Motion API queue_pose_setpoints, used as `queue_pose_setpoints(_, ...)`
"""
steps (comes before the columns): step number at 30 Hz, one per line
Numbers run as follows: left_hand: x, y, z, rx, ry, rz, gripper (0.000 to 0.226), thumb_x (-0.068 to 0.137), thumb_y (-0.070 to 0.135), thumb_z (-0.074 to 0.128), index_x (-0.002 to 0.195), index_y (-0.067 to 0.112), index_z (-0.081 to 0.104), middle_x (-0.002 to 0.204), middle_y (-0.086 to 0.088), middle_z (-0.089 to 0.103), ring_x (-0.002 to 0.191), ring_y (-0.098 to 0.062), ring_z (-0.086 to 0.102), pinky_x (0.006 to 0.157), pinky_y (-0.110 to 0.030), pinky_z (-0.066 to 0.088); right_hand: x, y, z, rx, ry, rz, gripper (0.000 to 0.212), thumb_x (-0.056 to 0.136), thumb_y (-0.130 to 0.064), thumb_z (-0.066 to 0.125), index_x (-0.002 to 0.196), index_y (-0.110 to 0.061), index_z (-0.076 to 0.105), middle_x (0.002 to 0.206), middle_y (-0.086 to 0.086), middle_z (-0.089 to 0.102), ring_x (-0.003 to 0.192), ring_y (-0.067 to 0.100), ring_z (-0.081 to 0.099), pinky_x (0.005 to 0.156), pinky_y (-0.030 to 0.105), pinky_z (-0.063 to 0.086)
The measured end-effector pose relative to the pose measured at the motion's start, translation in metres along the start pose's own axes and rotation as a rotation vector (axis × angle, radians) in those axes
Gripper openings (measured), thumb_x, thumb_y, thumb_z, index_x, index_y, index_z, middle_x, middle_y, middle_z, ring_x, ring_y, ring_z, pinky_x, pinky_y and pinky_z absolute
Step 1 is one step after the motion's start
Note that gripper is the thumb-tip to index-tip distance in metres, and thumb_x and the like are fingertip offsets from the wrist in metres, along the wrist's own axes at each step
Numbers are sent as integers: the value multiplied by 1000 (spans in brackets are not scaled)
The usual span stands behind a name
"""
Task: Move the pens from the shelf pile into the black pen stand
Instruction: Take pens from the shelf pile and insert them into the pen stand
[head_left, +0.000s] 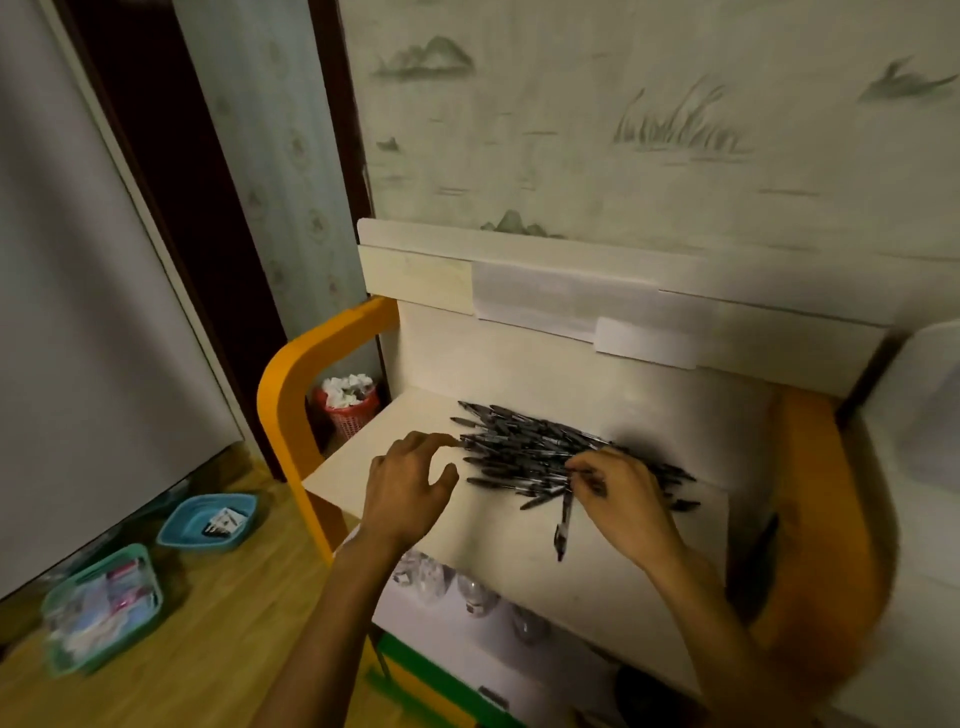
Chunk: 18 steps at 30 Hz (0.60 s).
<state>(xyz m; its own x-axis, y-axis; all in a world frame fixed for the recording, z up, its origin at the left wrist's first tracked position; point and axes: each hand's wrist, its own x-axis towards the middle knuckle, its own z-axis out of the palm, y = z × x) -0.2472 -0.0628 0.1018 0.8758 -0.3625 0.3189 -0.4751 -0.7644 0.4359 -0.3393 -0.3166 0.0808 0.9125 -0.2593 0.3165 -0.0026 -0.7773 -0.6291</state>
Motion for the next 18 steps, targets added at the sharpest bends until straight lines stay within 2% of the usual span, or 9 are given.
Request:
queue_pose_setpoints(6, 55, -33, 27, -6, -69, 50, 33, 93, 35, 60, 126, 32, 62, 126, 3, 63, 114, -19, 58, 95, -41, 49, 31, 5, 17, -43, 12, 77, 22, 91, -16, 66, 110, -26, 69, 107, -7, 66, 93, 8, 64, 86, 28, 56)
queue_pose_setpoints(13, 107, -68, 65, -83, -143, 36, 22, 93, 25, 65, 114, 31, 70, 114, 4, 68, 104, -17, 59, 88, -36, 50, 48, 10, 34, -128, 38, 213, 19, 94, -18, 62, 110, -24, 69, 111, -8, 58, 97, 9, 58, 91, 26, 50)
queue_pose_setpoints(16, 121, -70, 81, -135, -188, 108, 23, 89, 20, 70, 110, 28, 72, 111, 3, 70, 102, -18, 61, 85, -31, 50, 51, 18, 40, -122, 47, 276, 19, 93, -18, 63, 110, -23, 69, 110, -8, 57, 92, 7, 59, 91, 27, 53)
queue_pose_setpoints(18, 127, -65, 92, -197, -227, 179, 24, 86, 17, 72, 109, 24, 74, 111, 1, 70, 101, -18, 62, 84, -27, 49, 52, 20, 42, -127, 80, 319, 18, 92, -16, 64, 108, -22, 70, 110, -8, 58, 90, 6, 60, 89, 22, 52)
